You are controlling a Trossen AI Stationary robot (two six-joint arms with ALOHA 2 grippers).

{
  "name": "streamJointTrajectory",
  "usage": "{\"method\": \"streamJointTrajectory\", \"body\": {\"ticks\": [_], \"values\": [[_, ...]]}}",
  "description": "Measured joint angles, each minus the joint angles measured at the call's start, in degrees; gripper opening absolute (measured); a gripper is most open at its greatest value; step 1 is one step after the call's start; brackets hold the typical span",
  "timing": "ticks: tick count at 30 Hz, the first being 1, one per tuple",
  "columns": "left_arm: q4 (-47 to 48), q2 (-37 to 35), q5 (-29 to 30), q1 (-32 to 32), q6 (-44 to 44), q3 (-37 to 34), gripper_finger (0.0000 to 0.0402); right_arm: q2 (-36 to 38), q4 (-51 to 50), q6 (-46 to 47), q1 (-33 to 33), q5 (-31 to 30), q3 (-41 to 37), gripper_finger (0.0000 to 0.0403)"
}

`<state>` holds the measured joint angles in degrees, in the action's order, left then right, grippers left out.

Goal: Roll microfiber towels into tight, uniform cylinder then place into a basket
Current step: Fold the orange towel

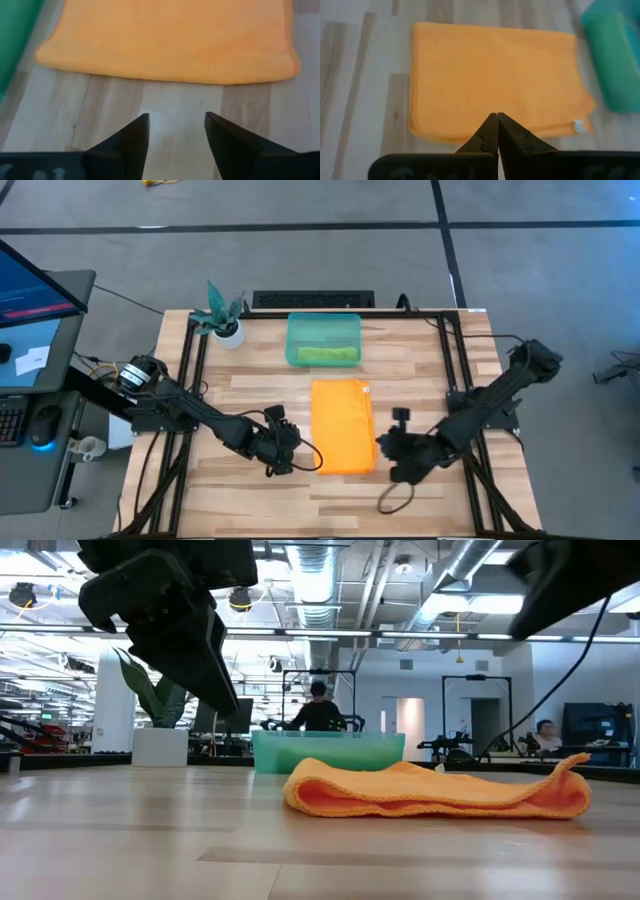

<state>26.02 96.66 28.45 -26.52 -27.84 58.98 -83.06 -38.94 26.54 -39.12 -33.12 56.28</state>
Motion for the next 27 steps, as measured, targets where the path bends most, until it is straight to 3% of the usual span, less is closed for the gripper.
{"method": "streamJointTrajectory", "body": {"ticks": [5, 10, 15, 21, 27], "values": [[-1.47, 0.00, 0.67, 0.00, 0.48, -0.02, 0.0198, 6.15, -1.92, 9.49, -5.66, -5.83, -5.31, 0.0026], [-7.79, 0.00, -0.01, -0.13, 7.37, -0.02, 0.0199, 7.68, -0.12, 16.03, -10.03, -7.66, -9.65, 0.0025], [-14.31, 0.00, -2.41, -1.48, 16.41, -0.02, 0.0199, 7.64, 4.66, 16.52, -11.51, -7.59, -12.91, 0.0031], [-16.76, 0.12, -2.17, -2.43, 19.22, -0.02, 0.0199, 7.64, 8.82, 15.41, -11.01, -7.48, -13.23, 0.0041], [-21.39, 7.48, -2.72, -2.43, 23.77, 0.73, 0.0199, 7.64, 11.29, 11.56, -8.97, -4.56, -13.23, 0.0068]]}}
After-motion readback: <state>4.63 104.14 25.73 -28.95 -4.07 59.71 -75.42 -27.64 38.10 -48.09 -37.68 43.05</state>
